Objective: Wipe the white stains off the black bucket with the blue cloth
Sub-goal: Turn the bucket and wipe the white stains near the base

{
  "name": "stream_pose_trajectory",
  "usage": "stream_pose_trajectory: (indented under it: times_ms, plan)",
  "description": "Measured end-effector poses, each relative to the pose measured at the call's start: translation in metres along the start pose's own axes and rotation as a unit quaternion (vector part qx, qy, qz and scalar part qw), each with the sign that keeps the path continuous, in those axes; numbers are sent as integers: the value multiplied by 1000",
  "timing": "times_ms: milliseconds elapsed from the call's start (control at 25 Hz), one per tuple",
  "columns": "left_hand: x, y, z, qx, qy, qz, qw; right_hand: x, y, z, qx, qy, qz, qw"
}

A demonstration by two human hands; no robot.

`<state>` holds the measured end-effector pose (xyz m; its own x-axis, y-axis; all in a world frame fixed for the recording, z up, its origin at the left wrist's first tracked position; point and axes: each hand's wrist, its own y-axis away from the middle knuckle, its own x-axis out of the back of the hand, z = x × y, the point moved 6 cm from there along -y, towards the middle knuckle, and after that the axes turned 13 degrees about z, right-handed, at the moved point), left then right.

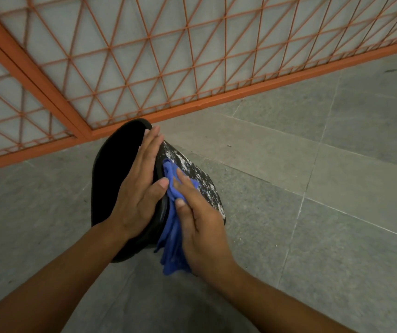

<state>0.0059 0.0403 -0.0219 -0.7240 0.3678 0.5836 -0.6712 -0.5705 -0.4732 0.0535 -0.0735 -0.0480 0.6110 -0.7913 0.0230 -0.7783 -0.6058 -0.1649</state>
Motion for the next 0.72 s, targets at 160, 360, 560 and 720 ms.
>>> stream_pose_trajectory:
  times_ms: [160,360,560,720]
  plan:
    - [-2,3,5,-19,-16,-12,1000,14,1,20,-70,35,27,997]
    - [0,0,1,-5,-2,-9,1000,5,-4,4,-14,19,-3,1000]
    - [4,5,3,-19,-10,-6,1000,17,15,28,-104,63,19,992]
    - [9,3,-4,1,-2,-3,1000,5,16,16,-51,44,-16,998]
